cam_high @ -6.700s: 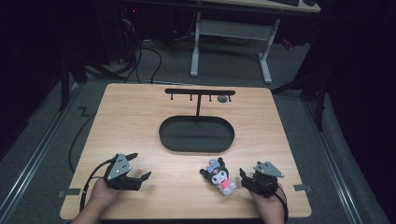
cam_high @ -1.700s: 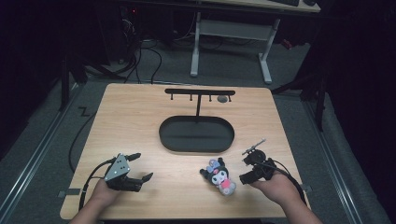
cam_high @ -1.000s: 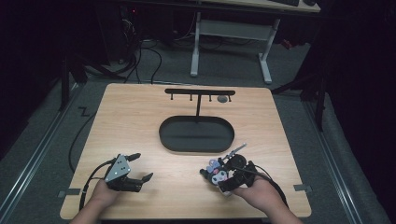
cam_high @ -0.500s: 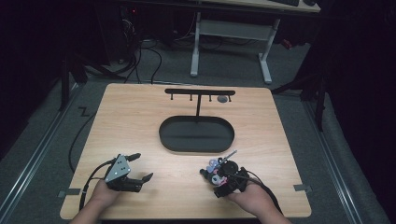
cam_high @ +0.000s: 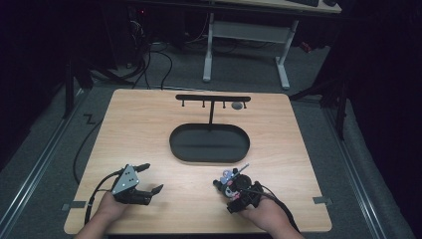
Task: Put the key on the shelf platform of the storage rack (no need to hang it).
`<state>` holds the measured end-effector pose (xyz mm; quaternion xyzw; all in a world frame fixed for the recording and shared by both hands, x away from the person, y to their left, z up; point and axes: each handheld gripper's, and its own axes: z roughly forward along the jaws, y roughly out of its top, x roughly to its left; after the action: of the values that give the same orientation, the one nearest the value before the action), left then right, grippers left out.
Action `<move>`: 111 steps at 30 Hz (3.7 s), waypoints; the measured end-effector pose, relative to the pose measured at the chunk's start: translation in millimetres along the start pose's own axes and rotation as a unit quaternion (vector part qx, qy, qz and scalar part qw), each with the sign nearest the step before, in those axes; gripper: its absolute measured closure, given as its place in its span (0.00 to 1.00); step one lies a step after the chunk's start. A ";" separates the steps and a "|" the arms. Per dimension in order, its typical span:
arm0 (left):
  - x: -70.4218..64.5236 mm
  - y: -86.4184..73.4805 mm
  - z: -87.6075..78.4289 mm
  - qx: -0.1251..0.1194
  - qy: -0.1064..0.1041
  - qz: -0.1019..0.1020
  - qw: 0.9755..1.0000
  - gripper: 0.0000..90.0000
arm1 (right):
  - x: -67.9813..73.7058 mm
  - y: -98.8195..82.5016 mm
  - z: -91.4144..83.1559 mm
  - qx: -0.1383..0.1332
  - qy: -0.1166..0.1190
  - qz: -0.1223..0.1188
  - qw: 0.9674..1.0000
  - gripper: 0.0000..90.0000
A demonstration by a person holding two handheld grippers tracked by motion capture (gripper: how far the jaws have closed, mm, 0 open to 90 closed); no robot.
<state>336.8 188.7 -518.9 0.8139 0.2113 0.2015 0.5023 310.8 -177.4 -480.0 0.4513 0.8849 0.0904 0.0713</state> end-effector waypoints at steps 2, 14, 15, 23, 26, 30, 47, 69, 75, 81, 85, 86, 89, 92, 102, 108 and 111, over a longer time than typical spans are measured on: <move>-0.3 0.0 -0.1 0.000 -0.001 0.002 1.000 0.17 | 0.2 -0.6 -1.0 0.001 0.007 0.003 1.000 0.25; 1.6 -0.3 0.2 -0.003 -0.004 -0.005 1.000 0.17 | -1.2 0.2 4.6 0.018 0.007 0.019 1.000 0.31; 1.4 -0.2 0.1 -0.003 -0.004 -0.004 1.000 0.17 | -1.2 -0.2 5.2 0.020 0.006 0.016 1.000 0.31; 1.1 -0.2 0.5 -0.003 -0.005 -0.001 1.000 0.17 | -0.6 -5.6 4.1 0.022 0.002 0.016 1.000 0.41; 0.5 -0.1 0.7 -0.001 -0.005 0.002 1.000 0.17 | -2.1 -7.2 3.6 0.017 0.005 0.024 1.000 0.44; -0.1 -0.1 0.6 -0.001 -0.003 0.001 1.000 0.17 | -5.8 -9.3 3.4 0.009 0.014 0.030 0.999 0.48; -0.3 0.0 1.3 0.001 -0.002 0.001 1.000 0.17 | -10.8 -7.7 -8.8 -0.001 0.016 0.027 1.000 0.52; 0.4 0.0 1.1 0.002 -0.005 0.001 1.000 0.17 | -30.2 13.6 -29.4 -0.021 0.005 0.039 0.999 0.53; 0.0 0.1 1.0 0.002 -0.007 0.004 1.000 0.17 | -29.8 22.9 -31.5 -0.029 0.009 0.030 0.999 0.53; -0.1 0.0 0.9 0.002 -0.005 0.003 1.000 0.17 | -30.2 29.2 -32.9 -0.032 0.008 0.026 0.999 0.53; -1.0 0.0 0.9 0.001 -0.005 0.005 1.000 0.17 | -32.2 32.9 -33.6 -0.033 0.008 0.020 0.999 0.53; -1.0 0.0 0.9 0.002 -0.005 0.005 1.000 0.17 | -32.6 33.7 -33.4 -0.034 0.009 0.022 0.999 0.53; -1.3 0.0 1.0 0.002 -0.004 0.006 1.000 0.17 | -35.1 35.7 -34.1 -0.035 0.007 0.023 0.999 0.53; -1.7 0.1 0.7 0.003 -0.005 0.008 1.000 0.17 | -38.4 36.6 -34.4 -0.036 0.008 0.030 0.999 0.53; -1.7 0.0 0.7 0.002 -0.005 0.008 1.000 0.17 | -45.8 40.9 -36.4 -0.037 -0.005 0.037 0.999 0.53; -1.7 0.0 0.6 0.002 -0.005 0.008 1.000 0.17 | -47.5 46.1 -37.3 -0.041 -0.007 0.038 0.998 0.53; -1.8 0.0 0.7 0.002 -0.005 0.009 1.000 0.17 | -48.8 49.1 -37.7 -0.043 -0.008 0.034 0.998 0.53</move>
<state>335.6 187.3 -519.4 0.8178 0.2024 0.2014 0.4998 370.0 -192.2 -430.1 0.4780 0.8639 0.1272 0.0952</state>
